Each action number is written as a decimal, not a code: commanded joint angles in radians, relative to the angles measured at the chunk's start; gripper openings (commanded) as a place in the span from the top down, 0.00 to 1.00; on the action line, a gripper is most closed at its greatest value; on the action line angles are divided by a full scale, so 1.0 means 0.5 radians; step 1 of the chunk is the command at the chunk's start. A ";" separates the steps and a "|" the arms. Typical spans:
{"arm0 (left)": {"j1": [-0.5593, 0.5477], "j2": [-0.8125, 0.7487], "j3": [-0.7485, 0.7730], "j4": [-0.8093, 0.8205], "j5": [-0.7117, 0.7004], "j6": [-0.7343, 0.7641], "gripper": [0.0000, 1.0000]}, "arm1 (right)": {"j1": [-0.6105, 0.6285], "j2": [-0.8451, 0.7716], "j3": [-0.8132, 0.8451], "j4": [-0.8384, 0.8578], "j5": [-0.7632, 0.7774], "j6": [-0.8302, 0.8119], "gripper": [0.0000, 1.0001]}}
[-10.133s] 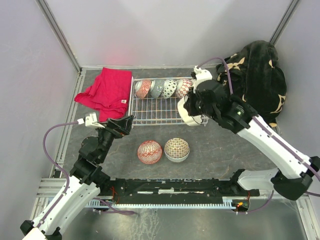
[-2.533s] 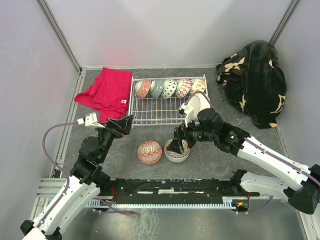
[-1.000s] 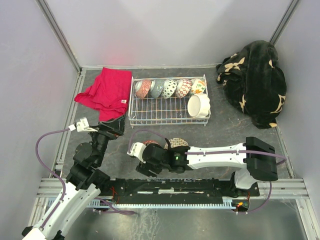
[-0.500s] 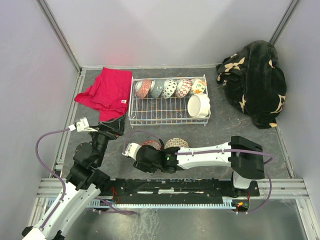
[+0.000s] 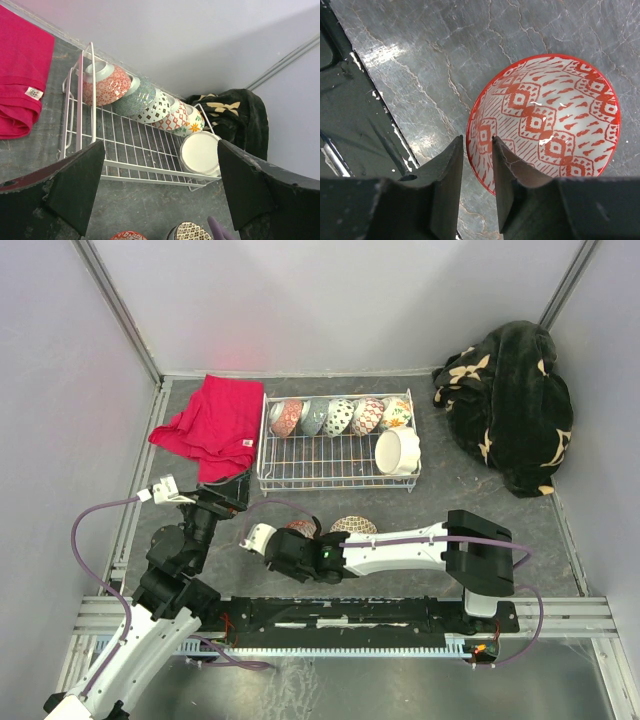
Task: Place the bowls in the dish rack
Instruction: Pick up the bowl from the center of the board.
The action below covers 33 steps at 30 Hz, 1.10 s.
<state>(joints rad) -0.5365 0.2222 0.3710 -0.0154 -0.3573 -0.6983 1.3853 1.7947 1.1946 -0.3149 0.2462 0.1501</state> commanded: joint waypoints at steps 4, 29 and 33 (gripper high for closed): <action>-0.004 -0.020 0.051 0.047 0.008 0.046 0.01 | -0.006 0.051 0.121 -0.022 0.074 -0.017 0.78; -0.004 -0.011 0.048 0.052 0.007 0.044 0.01 | -0.084 -0.830 0.157 -0.013 -0.072 0.000 0.99; -0.004 -0.003 0.046 0.055 0.009 0.044 0.01 | -0.276 -1.060 0.112 0.031 -0.117 0.063 0.99</action>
<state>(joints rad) -0.5365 0.2195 0.3710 -0.0154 -0.3573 -0.6983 1.3338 1.3846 1.2320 -0.3779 0.1913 0.1516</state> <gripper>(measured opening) 0.993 0.033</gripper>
